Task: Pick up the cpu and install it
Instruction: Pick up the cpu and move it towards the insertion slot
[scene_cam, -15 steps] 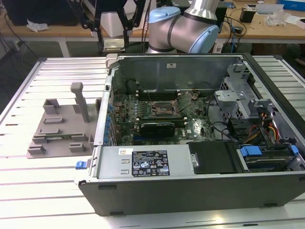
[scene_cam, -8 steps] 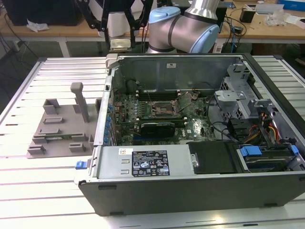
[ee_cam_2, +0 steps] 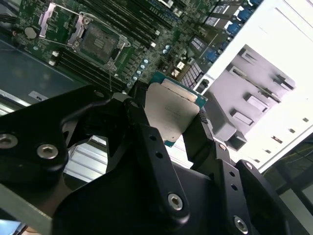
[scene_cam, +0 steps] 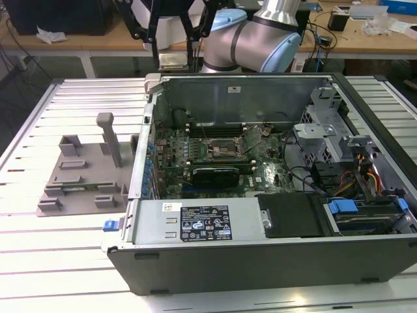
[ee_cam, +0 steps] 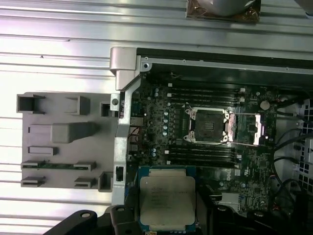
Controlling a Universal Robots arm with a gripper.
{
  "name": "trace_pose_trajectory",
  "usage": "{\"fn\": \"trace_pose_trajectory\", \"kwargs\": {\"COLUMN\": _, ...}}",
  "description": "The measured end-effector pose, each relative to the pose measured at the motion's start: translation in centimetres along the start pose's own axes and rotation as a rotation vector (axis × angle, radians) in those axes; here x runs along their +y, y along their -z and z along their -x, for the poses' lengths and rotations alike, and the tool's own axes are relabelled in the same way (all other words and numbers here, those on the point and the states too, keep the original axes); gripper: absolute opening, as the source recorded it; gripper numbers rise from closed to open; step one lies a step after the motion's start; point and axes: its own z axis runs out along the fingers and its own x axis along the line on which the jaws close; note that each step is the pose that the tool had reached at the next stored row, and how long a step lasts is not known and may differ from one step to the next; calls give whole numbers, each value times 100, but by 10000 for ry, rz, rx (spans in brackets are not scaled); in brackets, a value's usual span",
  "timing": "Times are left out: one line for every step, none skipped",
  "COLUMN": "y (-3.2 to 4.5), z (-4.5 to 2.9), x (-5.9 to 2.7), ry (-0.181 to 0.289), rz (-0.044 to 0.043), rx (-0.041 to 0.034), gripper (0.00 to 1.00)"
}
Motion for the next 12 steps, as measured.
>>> {"fn": "trace_pose_trajectory", "kwargs": {"y": 0, "z": 16, "x": -1, "ry": 0, "rz": 0, "rx": 1, "gripper": 54}}
{"fn": "trace_pose_trajectory", "kwargs": {"y": 0, "z": 33, "x": -2, "ry": 0, "rz": 0, "rx": 1, "gripper": 54}}
{"fn": "trace_pose_trajectory", "kwargs": {"y": -1, "z": 55, "x": -3, "ry": 1, "rz": 0, "rx": 1, "gripper": 54}}
{"fn": "trace_pose_trajectory", "kwargs": {"y": -1, "z": 69, "x": -4, "ry": 0, "rz": 0, "rx": 1, "gripper": 54}}
{"fn": "trace_pose_trajectory", "kwargs": {"y": -1, "z": 86, "x": -4, "ry": 0, "rz": -1, "rx": 2, "gripper": 54}}
{"fn": "trace_pose_trajectory", "kwargs": {"y": -1, "z": 98, "x": -5, "ry": 0, "rz": -1, "rx": 1, "gripper": 54}}
{"fn": "trace_pose_trajectory", "kwargs": {"y": -1, "z": 110, "x": -6, "ry": 0, "rz": 0, "rx": 2, "gripper": 54}}
{"fn": "trace_pose_trajectory", "kwargs": {"y": -2, "z": 133, "x": -7, "ry": 0, "rz": 0, "rx": 2, "gripper": 54}}
{"fn": "trace_pose_trajectory", "kwargs": {"y": -2, "z": 146, "x": -8, "ry": 0, "rz": 0, "rx": 3, "gripper": 54}}
{"fn": "trace_pose_trajectory", "kwargs": {"y": -2, "z": 162, "x": -9, "ry": 1, "rz": 0, "rx": 3, "gripper": 54}}
{"fn": "trace_pose_trajectory", "kwargs": {"y": -3, "z": 186, "x": -10, "ry": 1, "rz": 0, "rx": 3, "gripper": 54}}
{"fn": "trace_pose_trajectory", "kwargs": {"y": -3, "z": 213, "x": -11, "ry": 0, "rz": 0, "rx": 4, "gripper": 54}}
